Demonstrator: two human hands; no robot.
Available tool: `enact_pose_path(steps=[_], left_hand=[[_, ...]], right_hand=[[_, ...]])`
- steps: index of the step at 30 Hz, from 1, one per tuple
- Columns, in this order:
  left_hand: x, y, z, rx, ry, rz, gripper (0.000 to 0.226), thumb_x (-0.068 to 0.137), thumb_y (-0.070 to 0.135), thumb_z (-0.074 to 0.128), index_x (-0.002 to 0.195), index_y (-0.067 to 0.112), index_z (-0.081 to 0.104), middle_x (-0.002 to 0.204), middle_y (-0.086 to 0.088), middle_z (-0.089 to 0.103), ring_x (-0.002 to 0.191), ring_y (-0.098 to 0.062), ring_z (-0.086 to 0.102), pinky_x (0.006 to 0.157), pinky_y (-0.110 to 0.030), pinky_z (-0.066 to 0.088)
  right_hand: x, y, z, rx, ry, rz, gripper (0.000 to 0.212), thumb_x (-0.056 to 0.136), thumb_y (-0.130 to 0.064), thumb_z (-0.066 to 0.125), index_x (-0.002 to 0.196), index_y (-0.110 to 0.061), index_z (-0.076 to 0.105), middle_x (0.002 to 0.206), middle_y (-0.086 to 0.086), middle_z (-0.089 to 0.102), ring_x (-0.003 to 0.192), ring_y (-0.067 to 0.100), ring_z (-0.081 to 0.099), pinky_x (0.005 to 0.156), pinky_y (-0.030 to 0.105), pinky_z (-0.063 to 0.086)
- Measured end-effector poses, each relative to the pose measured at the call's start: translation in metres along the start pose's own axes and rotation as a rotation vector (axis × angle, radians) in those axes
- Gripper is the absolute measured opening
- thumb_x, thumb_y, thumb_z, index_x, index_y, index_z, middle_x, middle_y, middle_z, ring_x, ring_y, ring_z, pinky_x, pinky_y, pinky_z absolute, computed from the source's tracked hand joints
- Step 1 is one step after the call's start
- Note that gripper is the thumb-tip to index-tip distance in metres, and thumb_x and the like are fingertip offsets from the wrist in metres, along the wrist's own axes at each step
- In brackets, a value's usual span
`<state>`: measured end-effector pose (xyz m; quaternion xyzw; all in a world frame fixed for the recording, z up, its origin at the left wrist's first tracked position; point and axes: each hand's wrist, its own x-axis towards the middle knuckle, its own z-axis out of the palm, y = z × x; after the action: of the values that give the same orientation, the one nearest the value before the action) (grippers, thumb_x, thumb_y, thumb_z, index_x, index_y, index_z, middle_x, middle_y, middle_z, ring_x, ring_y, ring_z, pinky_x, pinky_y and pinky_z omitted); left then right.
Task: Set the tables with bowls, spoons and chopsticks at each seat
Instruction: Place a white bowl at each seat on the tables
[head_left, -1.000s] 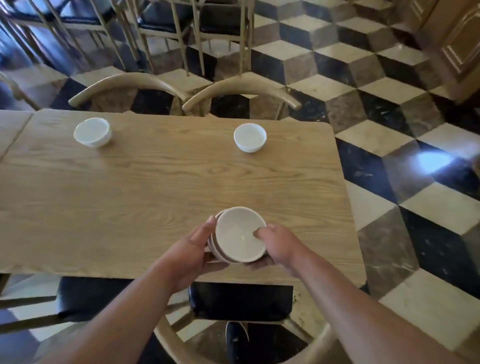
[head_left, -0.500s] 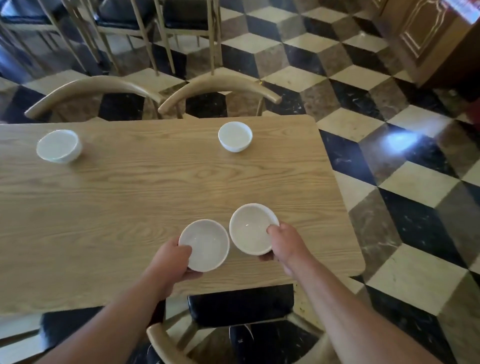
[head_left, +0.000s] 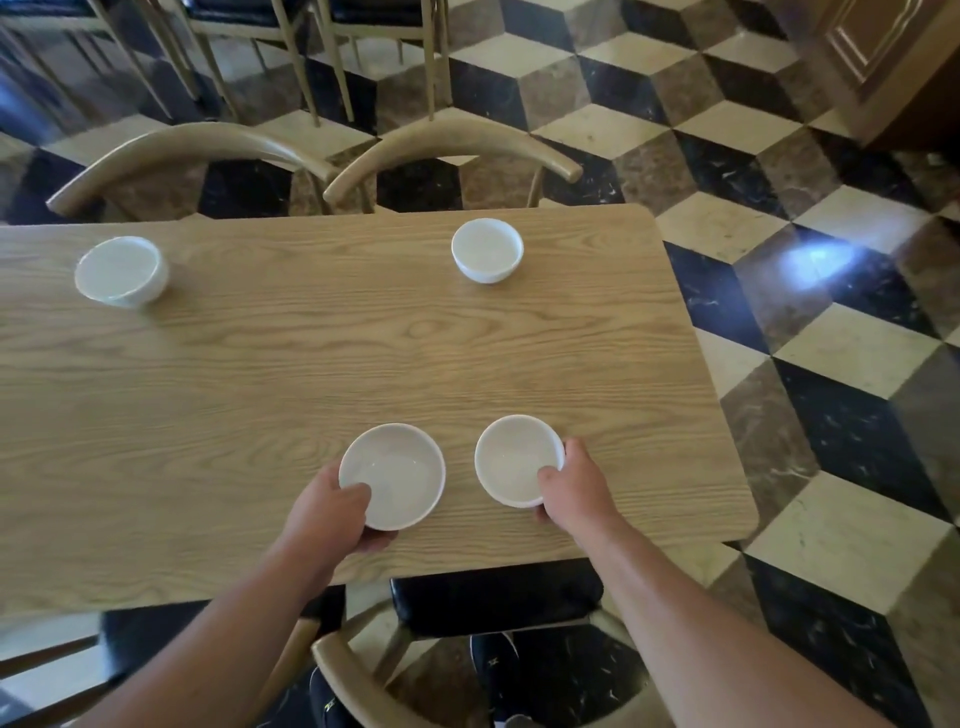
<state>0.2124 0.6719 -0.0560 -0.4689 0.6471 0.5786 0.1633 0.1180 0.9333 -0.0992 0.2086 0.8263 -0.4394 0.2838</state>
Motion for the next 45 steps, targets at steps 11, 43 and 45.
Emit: enact_pose_path(steps=[11, 43, 45], left_hand=[[-0.005, 0.003, -0.064, -0.1, -0.031, 0.055, 0.042, 0.094, 0.0, 0.045, 0.127, 0.02, 0.063, 0.116, -0.016, 0.071, 0.085, -0.039, 0.079, 0.053, -0.034, 0.062], [0.092, -0.097, -0.348, -0.331, 0.103, -0.006, 0.036, 0.103, 0.03, 0.072, 0.138, 0.026, 0.064, 0.119, -0.004, 0.072, 0.087, -0.023, 0.083, 0.074, -0.041, 0.069], [0.082, -0.087, -0.352, -0.045, 0.203, 0.046, 0.055, 0.099, 0.043, 0.073, 0.148, 0.026, 0.056, 0.133, 0.001, 0.067, 0.109, -0.025, 0.076, 0.091, -0.05, 0.065]], right_hand=[[-0.079, -0.091, 0.081, 0.01, -0.27, -0.313, 0.029, 0.105, -0.034, 0.064, 0.134, -0.033, 0.062, 0.095, -0.005, 0.066, 0.064, 0.013, 0.07, 0.062, 0.037, 0.06], [-0.146, -0.172, 0.418, -0.076, -0.389, -0.072, 0.042, 0.101, -0.004, 0.064, 0.139, -0.02, 0.059, 0.101, 0.005, 0.072, 0.071, 0.02, 0.079, 0.053, 0.03, 0.062], [-0.151, -0.174, 0.408, -0.053, -0.391, -0.055, 0.052, 0.102, -0.012, 0.071, 0.15, -0.019, 0.053, 0.102, 0.005, 0.07, 0.075, 0.021, 0.076, 0.066, 0.04, 0.068]])
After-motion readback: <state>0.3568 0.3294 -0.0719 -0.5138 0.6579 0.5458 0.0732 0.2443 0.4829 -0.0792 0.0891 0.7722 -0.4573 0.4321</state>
